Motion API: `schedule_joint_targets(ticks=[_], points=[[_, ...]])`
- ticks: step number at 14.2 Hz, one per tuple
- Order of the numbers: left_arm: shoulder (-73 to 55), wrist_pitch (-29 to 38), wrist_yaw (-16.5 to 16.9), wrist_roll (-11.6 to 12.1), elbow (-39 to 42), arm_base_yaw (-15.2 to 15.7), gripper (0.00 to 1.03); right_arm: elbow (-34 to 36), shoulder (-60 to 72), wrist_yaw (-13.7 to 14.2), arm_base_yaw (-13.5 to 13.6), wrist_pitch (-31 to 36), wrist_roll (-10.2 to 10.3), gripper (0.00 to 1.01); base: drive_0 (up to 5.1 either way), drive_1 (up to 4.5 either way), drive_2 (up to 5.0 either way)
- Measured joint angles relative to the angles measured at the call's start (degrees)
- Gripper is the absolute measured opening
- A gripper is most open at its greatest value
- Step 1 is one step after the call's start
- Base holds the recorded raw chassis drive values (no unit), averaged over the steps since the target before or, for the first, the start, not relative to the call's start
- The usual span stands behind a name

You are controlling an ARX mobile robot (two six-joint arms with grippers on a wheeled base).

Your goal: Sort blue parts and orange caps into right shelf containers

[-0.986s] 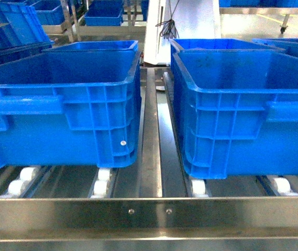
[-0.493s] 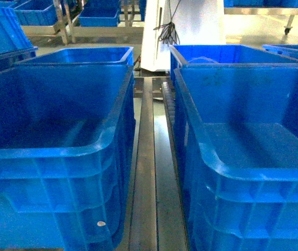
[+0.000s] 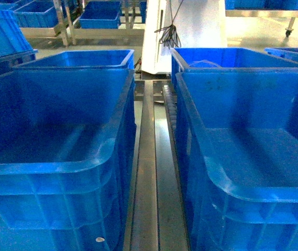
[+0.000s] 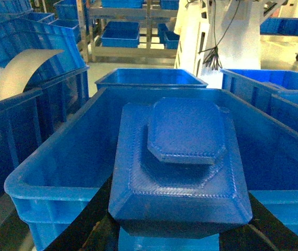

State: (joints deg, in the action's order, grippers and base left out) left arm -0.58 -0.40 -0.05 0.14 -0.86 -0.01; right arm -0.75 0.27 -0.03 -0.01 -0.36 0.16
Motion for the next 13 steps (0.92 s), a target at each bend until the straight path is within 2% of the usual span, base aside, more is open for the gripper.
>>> schedule_joint_targets(ticks=[13], points=[[0.0, 0.0, 0.0, 0.0, 0.0, 0.0, 0.43, 0.0, 0.0, 0.0, 0.0, 0.0, 0.0, 0.42, 0.0, 0.0, 0.0]])
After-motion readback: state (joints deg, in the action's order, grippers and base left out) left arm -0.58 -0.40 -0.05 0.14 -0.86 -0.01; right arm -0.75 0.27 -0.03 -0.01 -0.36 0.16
